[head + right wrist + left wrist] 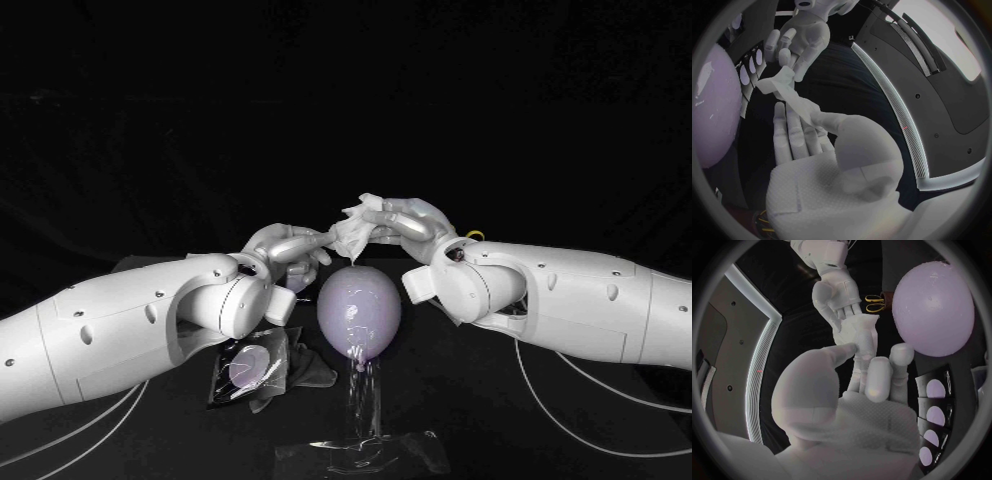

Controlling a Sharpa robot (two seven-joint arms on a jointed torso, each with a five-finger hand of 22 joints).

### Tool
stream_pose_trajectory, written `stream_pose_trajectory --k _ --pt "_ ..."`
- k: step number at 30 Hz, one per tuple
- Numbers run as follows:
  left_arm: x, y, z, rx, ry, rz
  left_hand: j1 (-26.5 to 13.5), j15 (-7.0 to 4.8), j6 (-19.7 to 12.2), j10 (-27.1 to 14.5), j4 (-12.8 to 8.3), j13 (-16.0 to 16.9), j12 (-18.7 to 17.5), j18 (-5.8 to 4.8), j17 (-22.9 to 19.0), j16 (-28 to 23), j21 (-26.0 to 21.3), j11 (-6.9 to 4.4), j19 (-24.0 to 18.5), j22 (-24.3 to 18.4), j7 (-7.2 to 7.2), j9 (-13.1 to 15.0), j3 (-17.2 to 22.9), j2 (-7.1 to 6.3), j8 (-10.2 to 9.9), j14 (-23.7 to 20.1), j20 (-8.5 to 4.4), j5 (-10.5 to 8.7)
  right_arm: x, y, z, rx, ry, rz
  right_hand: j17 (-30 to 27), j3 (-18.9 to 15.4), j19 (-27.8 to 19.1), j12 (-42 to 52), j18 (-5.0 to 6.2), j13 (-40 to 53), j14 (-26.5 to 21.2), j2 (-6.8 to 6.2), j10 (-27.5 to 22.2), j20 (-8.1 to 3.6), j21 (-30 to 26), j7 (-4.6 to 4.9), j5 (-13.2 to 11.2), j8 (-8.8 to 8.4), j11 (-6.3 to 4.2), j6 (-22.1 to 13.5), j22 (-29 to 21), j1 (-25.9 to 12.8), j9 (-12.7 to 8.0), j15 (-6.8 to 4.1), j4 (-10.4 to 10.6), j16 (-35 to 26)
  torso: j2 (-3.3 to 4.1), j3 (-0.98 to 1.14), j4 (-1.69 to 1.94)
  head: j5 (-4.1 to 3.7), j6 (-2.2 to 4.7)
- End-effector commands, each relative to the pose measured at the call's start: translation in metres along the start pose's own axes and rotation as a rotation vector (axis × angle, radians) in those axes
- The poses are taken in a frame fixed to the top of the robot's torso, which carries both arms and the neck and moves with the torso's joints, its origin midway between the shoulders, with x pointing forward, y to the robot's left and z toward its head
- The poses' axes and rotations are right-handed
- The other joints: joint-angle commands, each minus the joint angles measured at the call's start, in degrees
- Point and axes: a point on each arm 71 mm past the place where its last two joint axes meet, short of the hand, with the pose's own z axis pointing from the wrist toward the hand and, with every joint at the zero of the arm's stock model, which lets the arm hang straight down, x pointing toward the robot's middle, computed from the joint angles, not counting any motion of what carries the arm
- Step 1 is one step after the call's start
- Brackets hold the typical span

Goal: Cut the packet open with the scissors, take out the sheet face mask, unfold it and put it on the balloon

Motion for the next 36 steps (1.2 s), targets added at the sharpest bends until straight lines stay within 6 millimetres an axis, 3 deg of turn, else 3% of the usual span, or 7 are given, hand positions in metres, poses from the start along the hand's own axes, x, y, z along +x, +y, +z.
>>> stream_pose_trajectory --k 1,10,36 --pt "0.000 -0.002 -0.001 0.013 0.005 0.021 -0.84 0.02 0.43 -0.28 -8.65 0.11 0.39 -0.40 0.34 0.42 0.48 -0.22 0.54 0.43 -0.10 0.31 8.53 -0.10 0.28 0.39 0.07 0.46 -0.001 0.002 0.000 -0.026 0.006 -0.004 -0.06 0.32 0.32 0.17 0.54 -0.01 0.20 0.35 0.48 -0.06 -0.09 2.21 0.26 0.08 -0.09 0.08 -0.04 0.36 0.07 -0.39 -0.12 -0.09 0.01 -0.01 0.03 0.02 0.04" --pt "-0.003 -0.001 -0.002 0.007 0.008 0.026 -1.60 -0.04 0.56 -0.28 -9.20 0.24 0.94 -0.47 0.81 0.78 1.09 -0.27 0.72 1.06 -0.14 0.57 9.18 -0.25 0.55 0.62 0.01 1.28 -0.004 0.002 0.000 -0.030 -0.004 -0.006 -0.08 0.34 0.33 0.16 0.54 -0.02 0.21 0.35 0.49 -0.07 -0.09 2.20 0.26 0.11 -0.10 0.06 -0.08 0.39 0.05 -0.39 -0.15 -0.12 -0.01 -0.02 0.04 -0.01 0.20" --pt "-0.009 0.013 -0.001 -0.038 -0.007 0.014 -2.09 -0.02 0.50 -0.30 -9.06 0.24 1.08 -0.40 0.11 0.51 0.97 -0.24 0.42 0.75 -0.11 0.66 9.25 -0.10 0.60 0.45 0.01 1.26 -0.011 0.011 -0.003 -0.063 -0.023 0.002 -0.11 0.39 0.34 0.15 0.54 -0.02 0.24 0.34 0.50 -0.09 -0.08 2.19 0.26 0.14 -0.12 0.02 -0.14 0.45 0.02 -0.41 -0.24 -0.17 -0.02 -0.02 0.04 -0.07 0.40"
